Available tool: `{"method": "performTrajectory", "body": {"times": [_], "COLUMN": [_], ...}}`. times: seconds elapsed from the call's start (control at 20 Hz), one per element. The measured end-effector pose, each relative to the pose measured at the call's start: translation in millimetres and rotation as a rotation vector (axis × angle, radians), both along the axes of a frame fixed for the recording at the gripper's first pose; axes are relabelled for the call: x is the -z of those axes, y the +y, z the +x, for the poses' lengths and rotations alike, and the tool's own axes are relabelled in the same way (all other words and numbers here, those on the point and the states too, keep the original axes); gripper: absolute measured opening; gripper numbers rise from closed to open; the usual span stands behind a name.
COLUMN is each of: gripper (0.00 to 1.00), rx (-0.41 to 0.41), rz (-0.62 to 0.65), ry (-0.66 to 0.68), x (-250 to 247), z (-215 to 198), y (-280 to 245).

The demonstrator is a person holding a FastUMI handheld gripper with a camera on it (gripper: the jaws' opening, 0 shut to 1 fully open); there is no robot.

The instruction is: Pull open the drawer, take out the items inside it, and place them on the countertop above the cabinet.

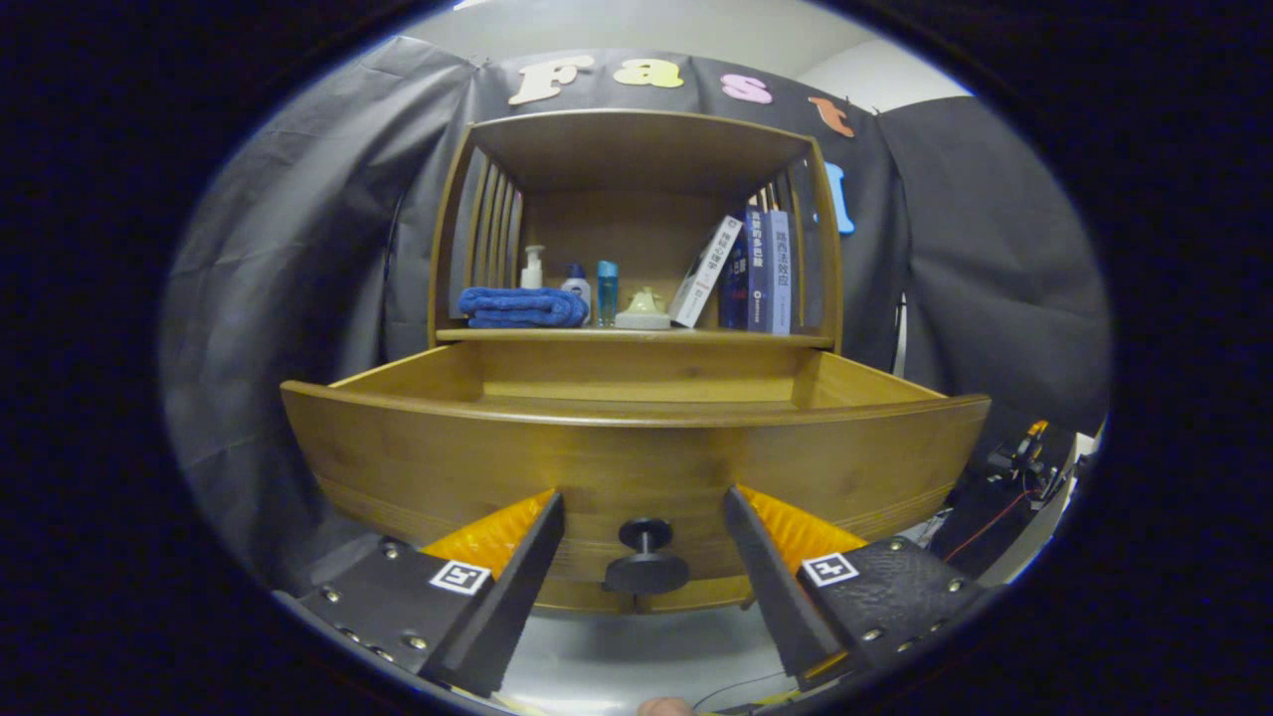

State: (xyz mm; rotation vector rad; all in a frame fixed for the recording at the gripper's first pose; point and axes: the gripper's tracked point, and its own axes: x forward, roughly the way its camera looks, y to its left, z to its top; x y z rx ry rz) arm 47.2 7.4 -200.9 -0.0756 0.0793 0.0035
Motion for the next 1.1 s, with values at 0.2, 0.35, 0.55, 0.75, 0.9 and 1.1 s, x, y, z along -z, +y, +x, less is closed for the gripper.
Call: {"method": "performTrajectory", "body": {"times": [0.2, 0.35, 0.55, 0.75, 0.9, 1.1], "gripper": [0.99, 0.98, 0.99, 0.98, 0.98, 0.98], "rx": [-0.003, -0.026, -0.031, -0.044, -0.054, -0.055], "rz": [0.007, 0.052, 0.041, 0.042, 0.044, 0.038], "ry": [-0.002, 0.026, 0.017, -0.005, -0.012, -0.034], "x": [3, 4, -1, -4, -5, -8], "z": [3, 12, 29, 48, 66, 95], "y": [1, 0, 1, 2, 3, 6]}}
